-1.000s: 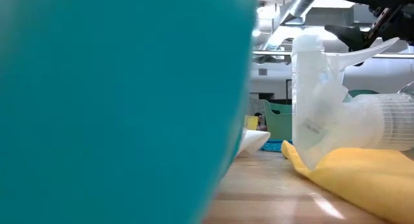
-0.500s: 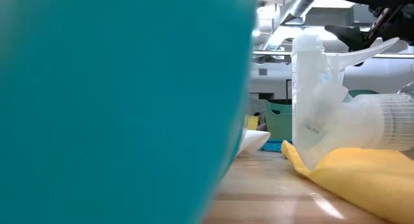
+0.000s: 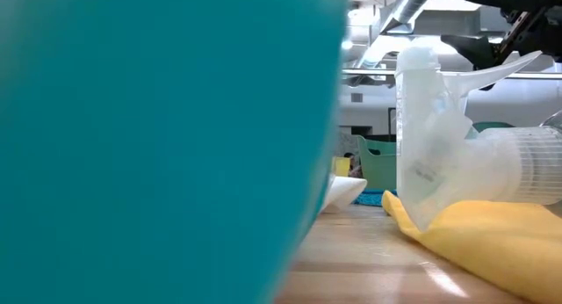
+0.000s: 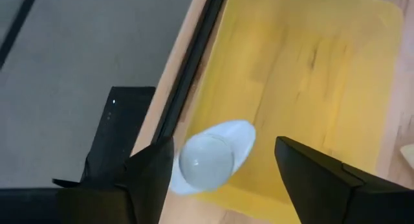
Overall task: Pick & Place Kitchen Items
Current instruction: Put the white cleaning bottle into the top yellow bin, then put the blue sponge into the bottom yellow bin
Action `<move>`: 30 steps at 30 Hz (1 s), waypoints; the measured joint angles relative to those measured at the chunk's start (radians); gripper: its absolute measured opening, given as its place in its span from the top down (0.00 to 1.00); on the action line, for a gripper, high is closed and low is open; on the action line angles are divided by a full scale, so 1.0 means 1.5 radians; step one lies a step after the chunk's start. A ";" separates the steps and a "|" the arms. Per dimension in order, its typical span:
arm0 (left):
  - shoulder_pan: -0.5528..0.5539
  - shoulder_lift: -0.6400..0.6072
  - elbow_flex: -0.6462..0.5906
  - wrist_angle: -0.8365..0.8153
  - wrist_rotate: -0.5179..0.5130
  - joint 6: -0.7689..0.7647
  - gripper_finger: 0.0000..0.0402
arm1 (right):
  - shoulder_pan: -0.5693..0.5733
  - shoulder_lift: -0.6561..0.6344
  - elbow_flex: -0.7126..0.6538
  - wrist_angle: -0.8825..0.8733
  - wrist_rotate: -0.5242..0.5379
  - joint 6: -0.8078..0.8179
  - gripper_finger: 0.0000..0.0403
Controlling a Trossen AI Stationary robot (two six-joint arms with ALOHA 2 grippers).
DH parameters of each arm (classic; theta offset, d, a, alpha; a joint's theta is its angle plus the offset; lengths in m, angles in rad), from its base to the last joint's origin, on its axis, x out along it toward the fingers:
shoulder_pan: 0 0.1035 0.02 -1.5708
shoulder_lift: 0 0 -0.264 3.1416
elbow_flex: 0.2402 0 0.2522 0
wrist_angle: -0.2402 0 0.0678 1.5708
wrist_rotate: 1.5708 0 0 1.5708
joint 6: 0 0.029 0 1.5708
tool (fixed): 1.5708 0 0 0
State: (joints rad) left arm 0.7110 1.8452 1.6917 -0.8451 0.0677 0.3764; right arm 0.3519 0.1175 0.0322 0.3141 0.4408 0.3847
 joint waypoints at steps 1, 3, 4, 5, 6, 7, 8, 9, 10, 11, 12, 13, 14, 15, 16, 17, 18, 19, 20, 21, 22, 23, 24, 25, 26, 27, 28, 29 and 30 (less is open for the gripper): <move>0.000 -0.008 0.000 0.006 -0.007 0.005 0.33 | 0.000 0.000 0.000 0.000 0.000 0.000 0.31; 0.000 -0.023 0.001 0.012 -0.007 0.006 0.33 | 0.000 0.000 0.000 0.000 0.000 0.000 0.31; 0.000 -0.031 0.001 0.016 -0.007 0.006 0.33 | 0.000 0.000 0.000 0.000 0.000 0.000 0.31; 0.001 -0.041 0.001 0.018 -0.006 0.006 0.33 | 0.000 0.000 0.000 0.000 -0.001 0.000 0.31; 0.001 -0.051 0.001 0.018 -0.006 0.006 0.33 | 0.000 0.000 0.000 0.001 -0.001 0.000 0.31; 0.001 -0.061 0.001 0.021 -0.006 0.006 0.33 | 0.000 0.000 0.000 0.001 -0.001 0.000 0.31; 0.001 -0.071 0.001 0.023 -0.006 0.006 0.33 | 0.000 0.000 0.000 0.001 -0.001 0.000 0.31; 0.000 -0.079 0.001 0.022 -0.006 0.006 0.33 | 0.000 0.000 0.000 0.001 -0.001 0.000 0.31; 0.000 -0.088 0.001 0.022 -0.006 0.005 0.33 | 0.000 0.000 0.000 0.001 -0.001 0.000 0.31; 0.000 -0.097 0.001 0.021 -0.006 0.005 0.33 | 0.000 0.000 0.000 0.001 -0.002 0.000 0.31; -0.001 -0.106 0.001 0.020 -0.005 0.003 0.33 | 0.000 0.000 0.000 0.002 -0.002 0.000 0.31; -0.004 -0.116 0.001 0.020 -0.005 0.002 0.33 | 0.000 0.000 0.000 0.003 -0.002 0.000 0.31; -0.006 -0.127 0.001 0.017 -0.001 0.002 0.33 | 0.000 0.000 0.000 0.003 -0.002 0.000 0.31; -0.008 -0.137 0.001 0.010 0.004 0.001 0.33 | 0.000 0.000 0.000 0.004 -0.002 0.000 0.31; -0.013 -0.147 0.001 0.006 0.008 0.001 0.33 | 0.000 0.000 0.000 0.004 -0.002 0.000 0.31; -0.019 -0.156 0.000 0.005 0.012 0.000 0.33 | 0.000 0.000 0.000 0.005 -0.002 0.000 0.31; -0.025 -0.166 -0.005 0.009 0.012 -0.004 0.33 | 0.000 0.000 0.000 0.006 -0.002 0.000 0.31; -0.031 -0.177 -0.011 0.006 0.013 -0.007 0.33 | 0.000 0.000 0.000 0.006 -0.002 0.000 0.31; -0.036 -0.187 -0.018 0.005 0.013 -0.008 0.33 | 0.000 0.000 0.000 0.006 -0.002 0.000 0.31; -0.042 -0.197 -0.026 0.006 0.013 -0.010 0.33 | 0.000 0.000 0.000 0.006 -0.002 0.000 0.31; -0.048 -0.207 -0.035 0.005 0.013 -0.010 0.33 | 0.000 0.000 0.000 0.006 -0.002 0.000 0.31; -0.053 -0.217 -0.045 0.006 0.013 -0.010 0.33 | 0.000 0.000 0.000 0.006 -0.002 0.000 0.31; -0.058 -0.227 -0.056 0.006 0.013 -0.010 0.33 | 0.000 0.000 0.000 0.006 -0.002 0.000 0.31; -0.062 -0.238 -0.067 0.005 0.013 -0.010 0.33 | 0.000 0.000 0.000 0.006 -0.002 0.000 0.31; -0.067 -0.248 -0.078 0.004 0.013 -0.010 0.33 | 0.000 0.000 0.000 0.006 -0.002 0.001 0.31; -0.072 -0.258 -0.087 0.005 0.013 -0.010 0.33 | 0.000 0.000 0.000 0.006 -0.002 0.004 0.31; -0.078 -0.268 -0.097 0.007 0.013 -0.011 0.33 | 0.000 0.000 0.000 0.006 -0.002 0.004 0.31; -0.083 -0.277 -0.108 0.007 0.013 -0.012 0.33 | 0.000 0.000 0.000 0.006 -0.002 0.005 0.31; -0.088 -0.287 -0.117 0.007 0.013 -0.012 0.33 | 0.000 0.000 0.000 0.006 -0.002 0.005 0.31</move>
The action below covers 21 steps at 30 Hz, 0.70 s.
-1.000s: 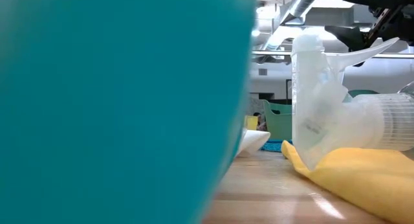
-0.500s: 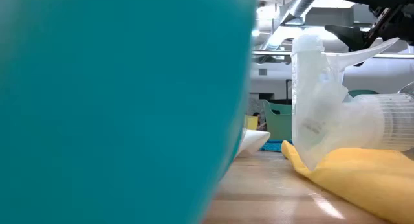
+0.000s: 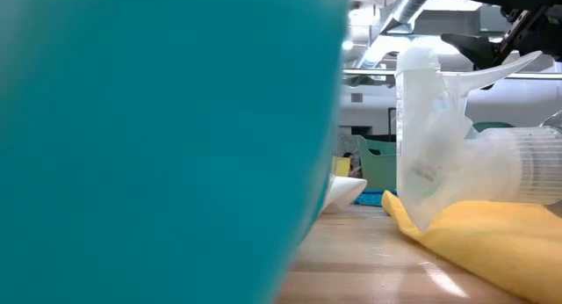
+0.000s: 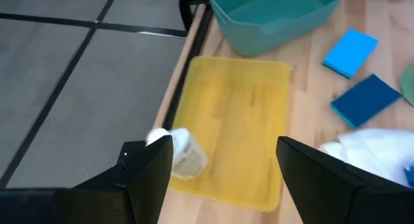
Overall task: Pick & Place Kitchen Items
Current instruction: Put the blue sponge into the bottom yellow bin
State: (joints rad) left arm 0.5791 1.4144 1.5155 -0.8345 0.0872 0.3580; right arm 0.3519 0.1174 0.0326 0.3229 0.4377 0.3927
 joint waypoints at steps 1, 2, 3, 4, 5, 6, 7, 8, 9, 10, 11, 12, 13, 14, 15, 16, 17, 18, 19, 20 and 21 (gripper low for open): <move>-0.006 -0.008 -0.008 0.001 0.000 -0.002 0.33 | 0.000 0.000 0.000 0.000 0.000 0.000 0.31; -0.012 -0.014 -0.013 0.002 0.000 -0.005 0.33 | 0.000 0.000 0.000 0.000 0.000 0.000 0.31; -0.019 -0.021 -0.018 0.004 0.000 -0.014 0.33 | 0.000 0.000 0.000 0.000 0.000 0.000 0.31; -0.026 -0.026 -0.023 0.004 0.000 -0.017 0.33 | 0.000 0.000 0.000 0.001 0.000 0.000 0.31; -0.034 -0.030 -0.027 0.004 0.000 -0.020 0.33 | 0.000 0.000 0.000 0.001 0.000 0.000 0.31; -0.044 -0.034 -0.032 0.003 0.000 -0.021 0.33 | 0.000 0.000 0.000 0.001 0.000 0.000 0.31; -0.054 -0.037 -0.036 0.003 0.000 -0.022 0.33 | 0.000 0.000 0.000 0.001 0.000 0.000 0.31; -0.065 -0.038 -0.039 0.003 0.000 -0.022 0.33 | 0.000 0.000 0.000 0.001 0.000 0.000 0.31; -0.078 -0.040 -0.042 0.001 0.000 -0.023 0.33 | 0.000 0.000 0.000 0.001 0.000 0.000 0.31; -0.091 -0.040 -0.045 0.001 0.000 -0.023 0.33 | 0.000 0.000 0.000 0.001 0.000 0.000 0.31; -0.104 -0.041 -0.048 0.002 0.000 -0.023 0.33 | 0.000 0.000 0.000 0.001 0.000 0.000 0.31; -0.117 -0.041 -0.050 0.000 0.000 -0.023 0.33 | 0.000 0.000 0.000 0.001 0.000 0.000 0.31; -0.131 -0.041 -0.052 -0.002 0.000 -0.023 0.33 | 0.000 0.000 0.000 0.001 0.000 0.000 0.31; -0.144 -0.041 -0.052 -0.003 0.000 -0.023 0.33 | 0.000 0.000 0.000 0.001 0.000 0.000 0.31; -0.157 -0.041 -0.052 -0.002 0.000 -0.023 0.33 | 0.000 0.000 0.000 0.000 0.000 0.000 0.31; -0.169 -0.041 -0.052 -0.002 0.000 -0.023 0.33 | 0.000 0.000 0.000 0.000 0.000 0.000 0.31; -0.182 -0.041 -0.052 -0.002 0.000 -0.023 0.33 | 0.000 0.000 0.000 0.001 0.000 0.000 0.31; -0.194 -0.041 -0.052 -0.002 0.000 -0.023 0.33 | 0.000 0.000 0.000 0.000 0.000 0.000 0.31; -0.204 -0.041 -0.052 -0.002 0.000 -0.023 0.33 | 0.000 0.000 0.000 0.000 0.000 0.000 0.31; -0.213 -0.041 -0.052 -0.002 0.000 -0.023 0.33 | 0.000 0.000 0.000 0.000 0.000 0.000 0.31; -0.222 -0.041 -0.052 -0.002 0.000 -0.029 0.33 | 0.000 0.000 0.000 0.000 0.000 0.000 0.31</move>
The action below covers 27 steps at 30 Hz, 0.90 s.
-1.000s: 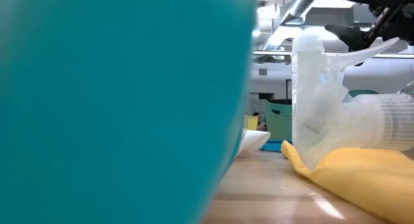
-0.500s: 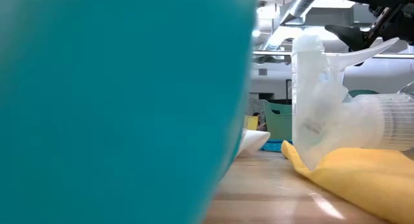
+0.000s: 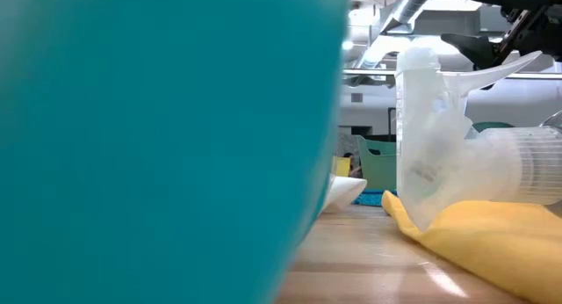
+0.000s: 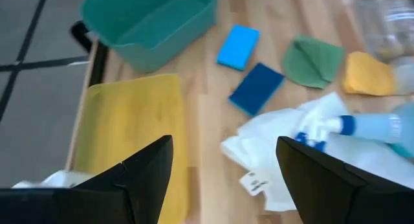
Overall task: Pick & Place Kitchen Items
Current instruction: Put the blue sponge into the bottom yellow bin
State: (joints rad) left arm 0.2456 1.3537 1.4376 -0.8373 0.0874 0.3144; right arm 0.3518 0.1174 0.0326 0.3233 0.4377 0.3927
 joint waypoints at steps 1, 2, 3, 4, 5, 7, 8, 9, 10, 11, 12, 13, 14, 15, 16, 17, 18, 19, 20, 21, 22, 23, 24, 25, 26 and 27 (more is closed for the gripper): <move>-0.008 0.000 0.000 0.000 0.000 -0.003 0.33 | 0.000 0.000 0.000 0.000 0.000 0.000 0.31; -0.015 0.000 0.000 0.000 0.000 -0.005 0.33 | 0.000 0.000 0.000 0.000 0.000 0.000 0.31; -0.021 0.000 0.000 0.000 0.000 -0.006 0.33 | 0.000 0.000 0.000 0.000 0.000 0.000 0.31; -0.028 0.000 0.000 0.000 0.000 -0.006 0.33 | 0.000 0.000 0.000 0.000 0.000 0.000 0.31; -0.034 0.000 0.000 0.000 0.000 -0.007 0.33 | 0.000 0.000 0.000 0.000 0.000 0.000 0.31; -0.044 0.000 0.000 0.000 0.000 -0.012 0.33 | 0.000 0.000 0.000 0.000 0.000 0.000 0.31; -0.048 0.000 0.000 0.000 0.000 -0.018 0.33 | 0.000 0.000 0.000 0.000 0.000 0.000 0.31; -0.053 0.000 0.000 0.000 0.000 -0.023 0.33 | 0.000 0.000 0.000 0.000 0.000 0.000 0.31; -0.056 0.000 0.000 -0.001 0.000 -0.028 0.33 | 0.000 0.000 0.000 0.000 0.000 0.000 0.31; -0.059 0.000 0.000 -0.001 0.000 -0.034 0.33 | 0.000 0.000 0.000 0.000 0.000 0.000 0.31; -0.063 0.000 0.000 -0.002 0.000 -0.039 0.33 | 0.000 0.000 0.000 0.000 0.000 0.000 0.31; -0.066 0.000 0.000 -0.005 0.000 -0.042 0.33 | 0.000 0.000 0.000 0.000 0.000 0.000 0.31; -0.068 0.000 0.000 -0.011 0.000 -0.044 0.33 | 0.000 0.000 0.000 0.000 0.000 0.000 0.31; -0.070 0.000 0.000 -0.020 0.000 -0.050 0.33 | 0.000 0.000 0.000 0.000 0.000 0.000 0.31; -0.070 0.000 0.000 -0.030 0.000 -0.059 0.33 | 0.000 0.000 0.000 0.000 0.000 0.000 0.31; -0.070 0.000 0.000 -0.046 0.000 -0.070 0.33 | 0.000 0.000 0.000 0.000 0.000 0.000 0.31; -0.070 0.000 0.000 -0.064 0.000 -0.081 0.33 | 0.000 0.000 0.000 0.000 0.000 0.000 0.31; -0.070 0.000 0.000 -0.084 0.000 -0.096 0.33 | 0.000 0.000 0.000 0.000 0.000 0.000 0.31; -0.070 0.003 0.000 -0.104 0.000 -0.111 0.33 | 0.000 0.000 0.000 0.000 0.000 0.000 0.31; -0.070 0.007 0.000 -0.120 0.000 -0.124 0.33 | 0.000 0.000 0.000 0.000 0.000 0.000 0.31; -0.070 0.011 0.000 -0.135 0.000 -0.138 0.33 | 0.000 0.000 0.000 0.000 0.000 0.000 0.31; -0.070 0.016 0.000 -0.152 0.000 -0.152 0.33 | 0.000 0.000 0.000 0.000 0.000 0.000 0.31; -0.071 0.022 0.000 -0.167 0.000 -0.165 0.33 | 0.000 0.000 0.000 0.000 0.000 0.000 0.31; -0.073 0.029 0.000 -0.177 0.001 -0.176 0.33 | 0.000 0.000 0.000 0.000 0.000 0.000 0.31; -0.073 0.038 0.000 -0.189 0.007 -0.181 0.33 | 0.000 0.000 0.000 0.001 0.000 0.000 0.31; -0.073 0.048 0.000 -0.200 0.014 -0.185 0.33 | 0.000 0.000 0.000 0.001 0.000 0.000 0.31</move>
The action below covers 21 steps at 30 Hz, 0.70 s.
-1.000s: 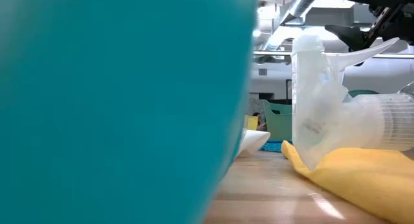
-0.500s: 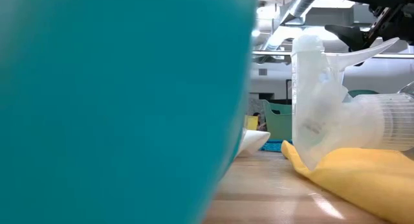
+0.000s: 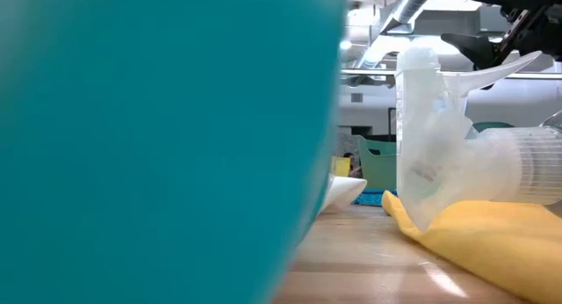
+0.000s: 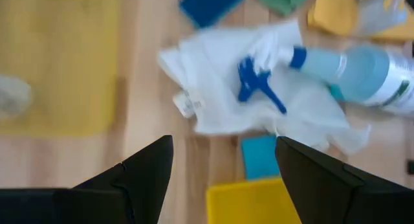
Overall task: Pick & Place Kitchen Items
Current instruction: Put the blue sponge into the bottom yellow bin
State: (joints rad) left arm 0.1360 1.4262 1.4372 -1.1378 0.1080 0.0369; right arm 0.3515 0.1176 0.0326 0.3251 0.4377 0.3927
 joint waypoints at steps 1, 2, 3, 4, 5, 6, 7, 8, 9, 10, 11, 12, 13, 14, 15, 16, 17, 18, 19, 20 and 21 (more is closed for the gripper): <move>0.000 0.009 -0.003 -0.002 0.008 -0.008 0.33 | 0.000 0.000 0.000 0.000 0.000 0.000 0.31; 0.000 0.018 -0.010 -0.001 0.018 -0.013 0.33 | 0.000 0.000 0.000 0.000 0.000 0.000 0.31; 0.000 0.028 -0.017 -0.002 0.026 -0.017 0.33 | 0.000 0.000 0.000 0.000 0.000 0.000 0.31; 0.000 0.037 -0.026 -0.001 0.029 -0.023 0.33 | 0.000 0.000 0.000 0.001 0.000 0.000 0.31; 0.000 0.048 -0.038 -0.001 0.032 -0.027 0.33 | 0.000 0.000 0.000 0.000 0.000 0.000 0.31; 0.000 0.057 -0.049 -0.002 0.032 -0.028 0.33 | 0.000 0.000 0.000 0.000 0.000 0.000 0.31; 0.000 0.066 -0.062 0.000 0.032 -0.028 0.33 | 0.000 0.000 0.000 0.000 0.000 0.001 0.31; 0.000 0.074 -0.074 0.004 0.033 -0.028 0.33 | 0.000 0.000 0.000 0.000 0.000 0.000 0.31; 0.000 0.082 -0.089 0.013 0.035 -0.028 0.33 | 0.000 0.000 0.000 0.000 0.000 0.000 0.31; 0.000 0.088 -0.104 0.024 0.042 -0.028 0.33 | 0.000 0.000 0.000 0.000 0.000 0.000 0.31; 0.000 0.094 -0.116 0.035 0.051 -0.029 0.33 | 0.000 0.000 0.000 -0.001 0.000 0.001 0.31; 0.000 0.100 -0.128 0.051 0.059 -0.029 0.33 | 0.000 0.000 0.000 -0.001 0.000 0.000 0.31; 0.000 0.102 -0.140 0.067 0.067 -0.029 0.33 | 0.000 0.000 0.000 -0.001 0.000 0.000 0.31; 0.000 0.104 -0.150 0.081 0.072 -0.029 0.33 | 0.000 0.000 0.000 -0.001 0.000 0.000 0.31; -0.001 0.105 -0.162 0.097 0.073 -0.029 0.34 | 0.000 0.000 0.000 -0.002 0.000 0.000 0.31; -0.001 0.106 -0.173 0.110 0.074 -0.031 0.35 | 0.000 0.000 0.000 -0.002 0.000 0.000 0.31; -0.001 0.106 -0.184 0.123 0.074 -0.033 0.36 | 0.000 0.000 0.000 -0.002 -0.001 0.000 0.31; -0.001 0.106 -0.196 0.134 0.078 -0.039 0.38 | 0.000 0.000 0.000 -0.002 -0.001 0.000 0.31; -0.001 0.106 -0.207 0.145 0.088 -0.044 0.40 | 0.000 0.000 0.000 -0.002 -0.001 0.000 0.31; -0.001 0.106 -0.217 0.155 0.102 -0.046 0.43 | 0.000 0.000 0.000 -0.002 -0.001 0.000 0.31; -0.001 0.106 -0.226 0.165 0.115 -0.046 0.45 | 0.000 0.000 0.000 -0.002 -0.001 0.000 0.31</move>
State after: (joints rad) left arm 0.1350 1.5852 1.0977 -0.8908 0.2805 -0.0327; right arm 0.3519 0.1174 0.0326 0.3222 0.4362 0.3931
